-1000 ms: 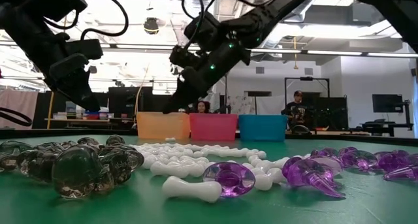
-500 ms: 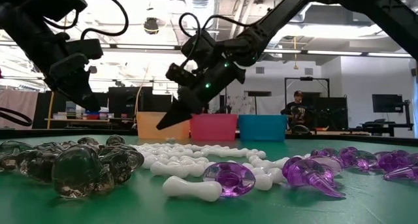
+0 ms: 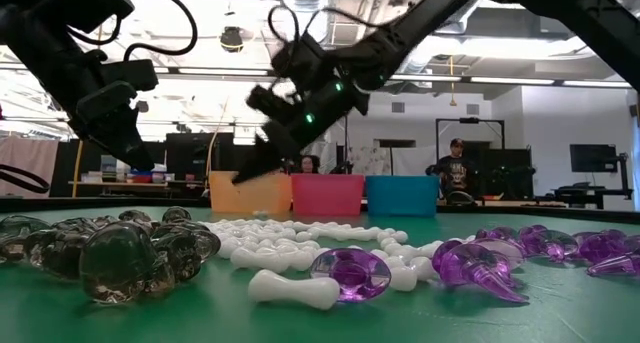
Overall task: Sort Halloween decoration
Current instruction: Put the white bone toy into the blue bin
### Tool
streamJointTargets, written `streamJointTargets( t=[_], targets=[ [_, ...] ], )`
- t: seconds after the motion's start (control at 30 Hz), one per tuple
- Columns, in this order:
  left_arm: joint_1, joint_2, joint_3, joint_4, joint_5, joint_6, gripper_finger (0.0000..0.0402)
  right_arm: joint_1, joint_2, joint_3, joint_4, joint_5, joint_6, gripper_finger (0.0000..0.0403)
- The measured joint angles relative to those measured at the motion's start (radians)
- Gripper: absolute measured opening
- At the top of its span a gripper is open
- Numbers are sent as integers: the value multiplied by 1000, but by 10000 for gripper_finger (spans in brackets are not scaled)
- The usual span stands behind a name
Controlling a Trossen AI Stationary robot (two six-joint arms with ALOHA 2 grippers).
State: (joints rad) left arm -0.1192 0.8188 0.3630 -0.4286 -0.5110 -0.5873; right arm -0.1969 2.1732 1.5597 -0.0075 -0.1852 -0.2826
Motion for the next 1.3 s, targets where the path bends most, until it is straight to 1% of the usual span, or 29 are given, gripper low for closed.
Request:
streamJointTargets(
  t=[0.07, 0.17, 0.27, 0.37, 0.47, 0.57, 0.67, 0.7, 0.77, 0.87, 0.93, 1.03, 1.3],
  targets=[
    [0, 0, 0, 0, 0, 0, 179, 1, -3, 27, -27, 0, -1, 194],
    [0, 0, 0, -4, 0, 0, 179, 12, -3, 80, -151, -14, -3, 194],
    [0, 0, 0, -8, 2, 10, 179, 39, -20, 148, -360, -66, -3, 194],
    [0, 0, 0, -8, 9, 23, 179, 93, -53, 204, -629, -76, 3, 194],
    [0, 0, 0, -4, 9, 23, 179, 153, -66, 205, -807, -88, 93, 194],
    [0, 0, 0, 3, 9, 22, 179, 213, -67, 179, -941, -82, 166, 194],
    [0, 0, 0, 3, 10, 18, 179, 275, -68, 140, -969, -70, 194, 194],
    [0, 0, 0, 2, 9, 18, 179, 294, -68, 124, -961, -52, 196, 194],
    [0, 0, 0, 2, 9, 19, 179, 325, -68, 93, -914, 4, 198, 194],
    [0, 0, 0, 2, 9, 18, 179, 342, -68, 76, -846, 98, 200, 194],
    [0, 0, 0, 2, 9, 18, 179, 346, -69, 71, -798, 132, 210, 194],
    [0, 0, 0, 2, 10, 18, 179, 343, -69, 69, -766, 139, 229, 194],
    [0, 0, 0, 2, 9, 5, 179, 341, -68, 69, -747, 137, 222, 187]
  ],
)
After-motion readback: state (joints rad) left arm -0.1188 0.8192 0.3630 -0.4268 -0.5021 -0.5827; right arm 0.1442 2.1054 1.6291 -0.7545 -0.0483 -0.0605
